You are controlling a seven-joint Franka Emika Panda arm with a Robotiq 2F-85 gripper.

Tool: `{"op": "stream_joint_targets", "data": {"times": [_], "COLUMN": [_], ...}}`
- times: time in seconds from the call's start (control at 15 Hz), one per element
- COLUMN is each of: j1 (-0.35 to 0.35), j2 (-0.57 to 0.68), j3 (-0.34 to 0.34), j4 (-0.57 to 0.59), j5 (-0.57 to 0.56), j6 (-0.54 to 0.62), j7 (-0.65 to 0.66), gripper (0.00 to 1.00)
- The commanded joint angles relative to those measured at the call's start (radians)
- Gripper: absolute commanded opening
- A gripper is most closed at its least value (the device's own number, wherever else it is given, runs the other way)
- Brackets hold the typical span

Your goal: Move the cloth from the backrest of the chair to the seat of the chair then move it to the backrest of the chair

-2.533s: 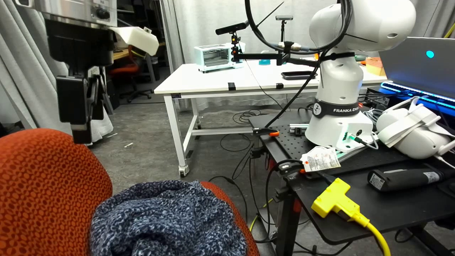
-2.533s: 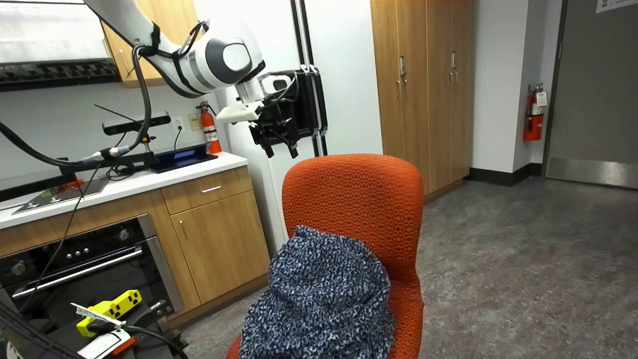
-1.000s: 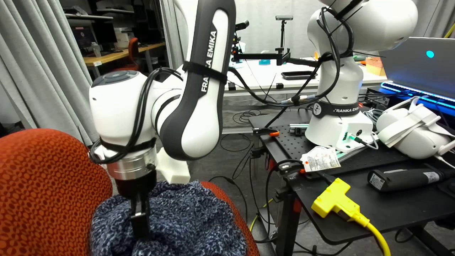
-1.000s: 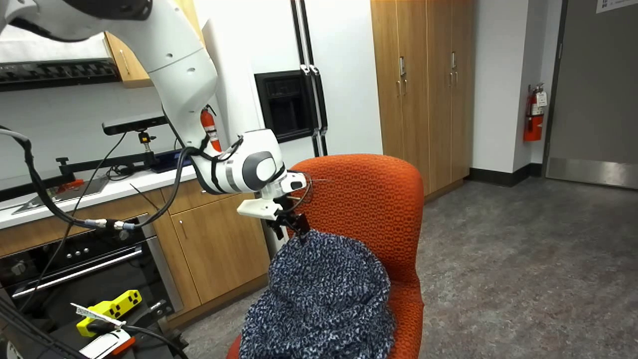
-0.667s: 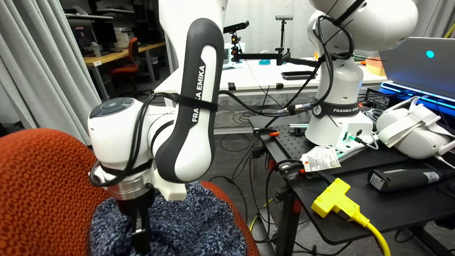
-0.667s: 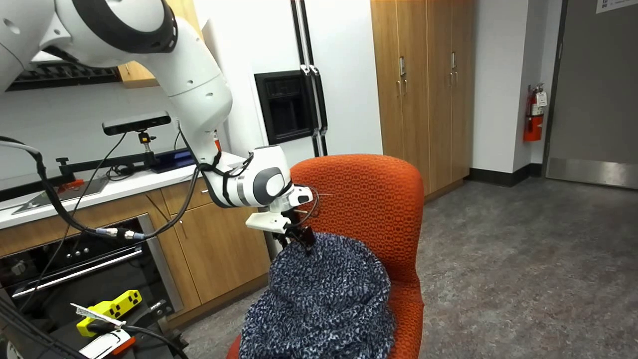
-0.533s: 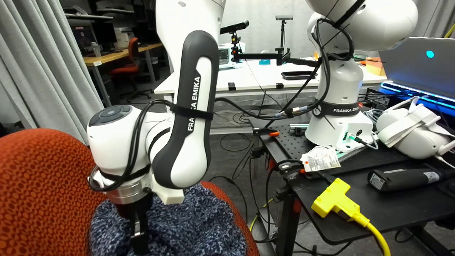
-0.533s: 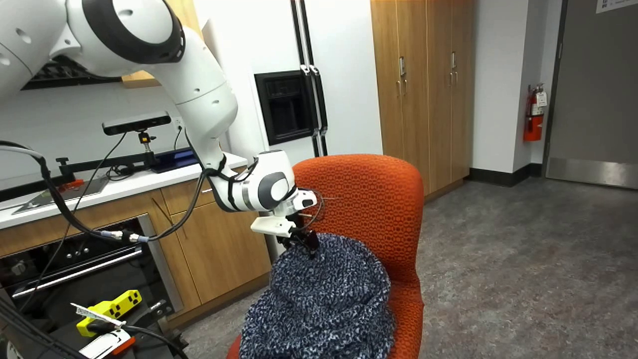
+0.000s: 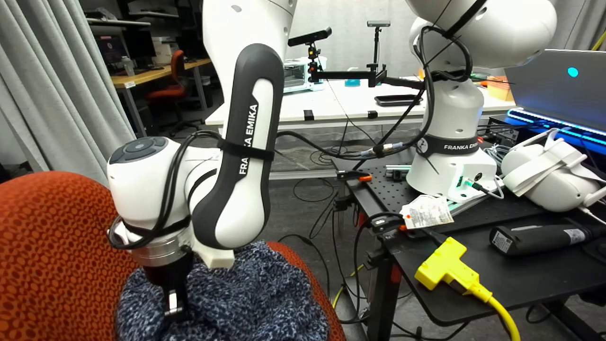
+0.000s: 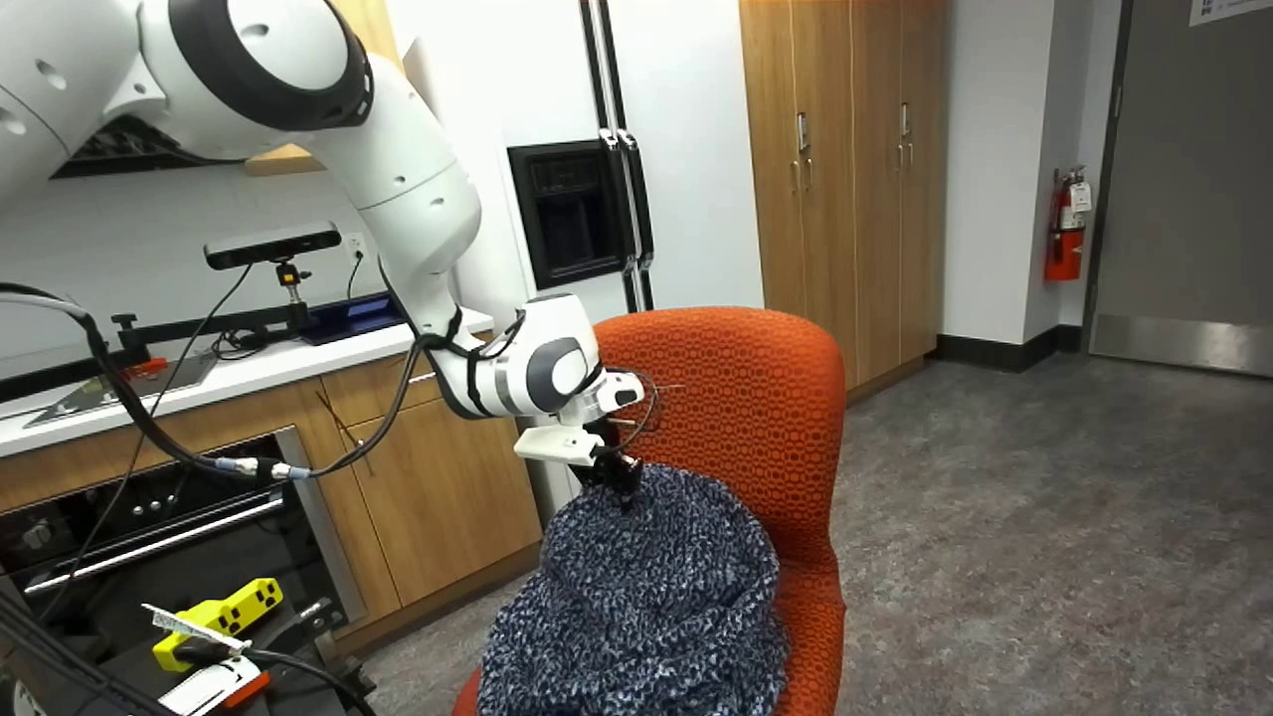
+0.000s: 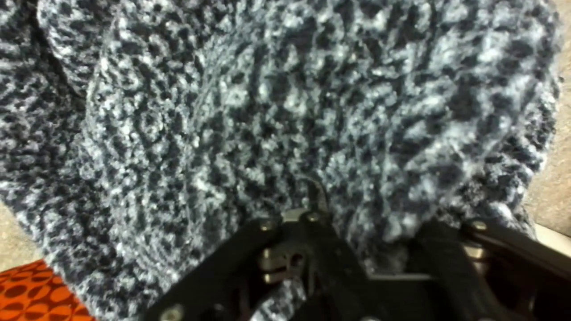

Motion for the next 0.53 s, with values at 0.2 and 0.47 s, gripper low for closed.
{"op": "stream_joint_targets", "data": {"times": [0.2, 0.47], "j1": [0.025, -0.002], "j2": [-0.282, -0.470], "j3": [0.003, 0.021], "j4": [-0.184, -0.243], "j5": [0.050, 0.087], "j6": [-0.053, -0.106], "j7": [0.029, 0.030], "gripper": [0.00, 0.01]}}
